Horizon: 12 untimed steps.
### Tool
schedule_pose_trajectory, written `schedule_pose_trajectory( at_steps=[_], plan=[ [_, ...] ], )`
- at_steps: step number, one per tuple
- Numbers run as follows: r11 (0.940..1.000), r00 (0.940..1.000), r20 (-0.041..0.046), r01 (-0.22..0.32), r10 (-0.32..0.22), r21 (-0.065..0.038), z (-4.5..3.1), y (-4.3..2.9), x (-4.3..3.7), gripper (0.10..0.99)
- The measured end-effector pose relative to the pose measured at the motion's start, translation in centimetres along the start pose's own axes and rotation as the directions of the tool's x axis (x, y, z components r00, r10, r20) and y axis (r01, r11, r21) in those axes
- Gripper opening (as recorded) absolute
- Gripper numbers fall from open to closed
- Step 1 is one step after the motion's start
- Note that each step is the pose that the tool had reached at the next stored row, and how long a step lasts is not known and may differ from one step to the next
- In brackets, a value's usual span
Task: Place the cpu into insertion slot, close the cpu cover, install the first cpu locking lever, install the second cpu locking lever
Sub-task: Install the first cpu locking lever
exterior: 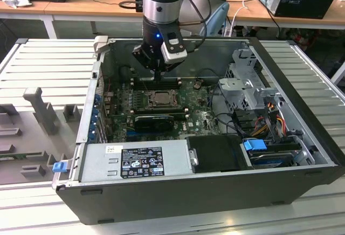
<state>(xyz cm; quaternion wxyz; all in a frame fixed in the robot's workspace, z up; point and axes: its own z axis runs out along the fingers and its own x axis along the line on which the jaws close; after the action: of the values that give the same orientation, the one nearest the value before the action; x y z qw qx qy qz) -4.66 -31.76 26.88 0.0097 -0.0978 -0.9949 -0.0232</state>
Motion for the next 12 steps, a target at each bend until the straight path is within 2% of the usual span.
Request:
schedule_pose_trajectory(
  at_steps=[4, 6, 12],
  plan=[
    [0.9974, 0.9974, -0.0033, 0.072, -0.072, 0.002, 0.00, 0.00, 0.00, 0.106],
    [0.9891, 0.9891, -0.0067, 0.147, -0.147, 0.003, 0.01, 0.00, 0.00, 0.106],
    [0.9875, 0.9875, -0.0049, 0.157, -0.157, 0.003, 0.02, -0.11, 0.57, 0.106]
  ],
)
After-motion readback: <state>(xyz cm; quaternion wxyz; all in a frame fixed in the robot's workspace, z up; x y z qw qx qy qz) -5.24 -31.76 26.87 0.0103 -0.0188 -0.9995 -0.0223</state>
